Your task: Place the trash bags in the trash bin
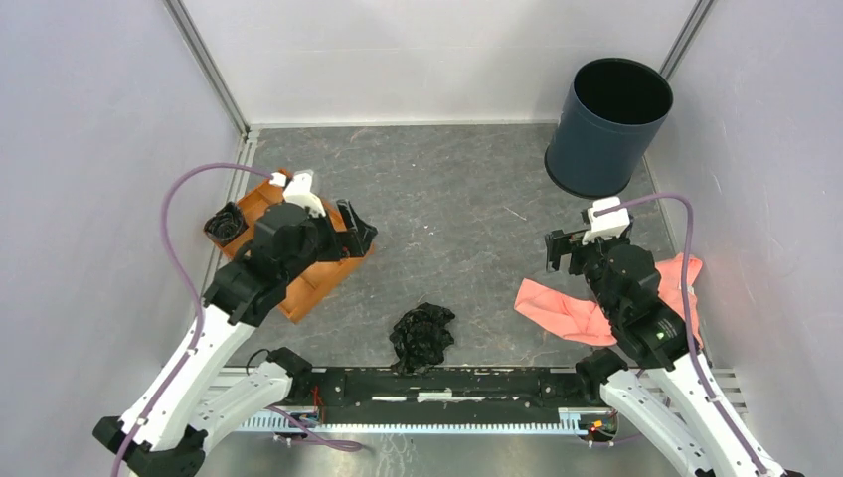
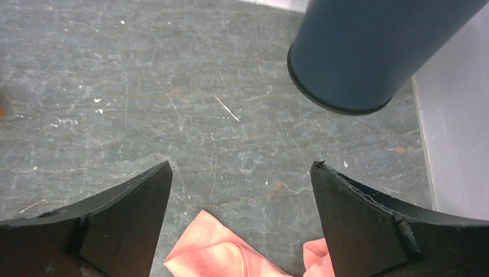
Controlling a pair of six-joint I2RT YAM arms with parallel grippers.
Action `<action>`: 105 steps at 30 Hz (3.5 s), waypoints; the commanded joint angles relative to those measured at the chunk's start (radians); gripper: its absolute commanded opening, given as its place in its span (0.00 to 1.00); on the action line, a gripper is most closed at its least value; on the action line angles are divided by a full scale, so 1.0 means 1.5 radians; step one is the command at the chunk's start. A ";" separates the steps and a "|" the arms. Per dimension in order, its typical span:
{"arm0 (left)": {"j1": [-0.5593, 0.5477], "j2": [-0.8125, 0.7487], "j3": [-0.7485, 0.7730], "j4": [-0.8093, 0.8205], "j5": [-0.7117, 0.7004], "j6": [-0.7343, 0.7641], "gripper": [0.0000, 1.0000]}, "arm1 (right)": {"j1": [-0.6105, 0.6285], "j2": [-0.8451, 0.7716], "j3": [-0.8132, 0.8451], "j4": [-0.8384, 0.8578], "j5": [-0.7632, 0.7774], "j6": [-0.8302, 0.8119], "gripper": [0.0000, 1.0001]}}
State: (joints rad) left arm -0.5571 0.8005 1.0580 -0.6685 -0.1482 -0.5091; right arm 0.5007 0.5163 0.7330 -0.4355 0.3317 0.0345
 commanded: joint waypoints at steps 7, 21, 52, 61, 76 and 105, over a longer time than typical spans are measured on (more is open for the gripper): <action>0.068 -0.034 -0.274 0.190 0.266 -0.152 1.00 | -0.055 0.052 -0.076 0.100 -0.125 0.084 0.98; -0.092 -0.109 -0.538 0.374 0.253 -0.349 0.98 | 0.203 0.290 -0.172 0.383 -0.487 0.215 0.98; -0.260 -0.007 -0.383 0.367 -0.021 -0.243 0.19 | 0.432 0.247 -0.211 0.303 0.140 0.123 0.07; -0.261 0.137 -0.398 0.498 0.102 -0.266 0.74 | 0.432 0.250 -0.204 0.326 0.063 0.121 0.04; -0.255 0.266 -0.353 0.470 0.029 -0.235 0.25 | 0.432 0.214 -0.231 0.341 0.033 0.137 0.01; -0.230 0.014 -0.160 0.177 -0.012 -0.087 0.02 | 0.429 0.281 -0.117 0.356 -0.022 0.062 0.98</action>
State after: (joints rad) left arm -0.9043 0.7975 0.7998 -0.4133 -0.2314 -0.6975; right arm 1.1496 0.8806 0.4805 0.0212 0.3508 0.1574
